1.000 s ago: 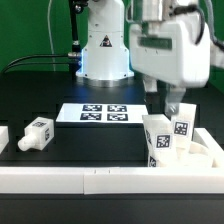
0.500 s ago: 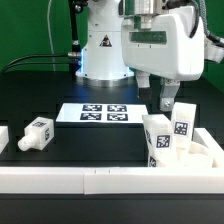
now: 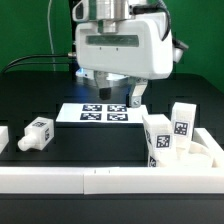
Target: Assemble stool
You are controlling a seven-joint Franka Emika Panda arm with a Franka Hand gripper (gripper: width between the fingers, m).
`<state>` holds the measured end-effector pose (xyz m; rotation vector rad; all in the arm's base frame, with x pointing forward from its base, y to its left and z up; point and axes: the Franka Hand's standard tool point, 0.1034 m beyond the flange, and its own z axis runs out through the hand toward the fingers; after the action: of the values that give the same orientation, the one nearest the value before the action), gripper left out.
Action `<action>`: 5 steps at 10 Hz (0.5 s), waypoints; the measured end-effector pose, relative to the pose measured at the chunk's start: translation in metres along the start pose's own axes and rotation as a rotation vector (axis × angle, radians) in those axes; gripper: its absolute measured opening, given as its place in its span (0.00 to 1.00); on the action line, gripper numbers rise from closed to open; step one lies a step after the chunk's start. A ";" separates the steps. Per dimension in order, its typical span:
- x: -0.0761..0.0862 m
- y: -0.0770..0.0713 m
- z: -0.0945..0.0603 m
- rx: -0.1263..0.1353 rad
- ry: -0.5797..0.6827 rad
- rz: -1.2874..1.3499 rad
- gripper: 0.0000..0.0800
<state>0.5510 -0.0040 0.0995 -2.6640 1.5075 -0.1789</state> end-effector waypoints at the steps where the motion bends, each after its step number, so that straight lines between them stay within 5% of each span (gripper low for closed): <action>1: -0.011 -0.012 -0.002 0.010 -0.001 -0.037 0.81; 4: -0.007 -0.008 -0.001 0.009 0.006 -0.268 0.81; 5: 0.000 0.003 0.003 0.006 0.020 -0.395 0.81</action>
Offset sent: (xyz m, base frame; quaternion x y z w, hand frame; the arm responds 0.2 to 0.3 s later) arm 0.0000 0.0000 0.0000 0.0000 0.0000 -0.1296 0.9916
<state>0.5486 -0.0057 0.0965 -2.9320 0.9654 -0.2306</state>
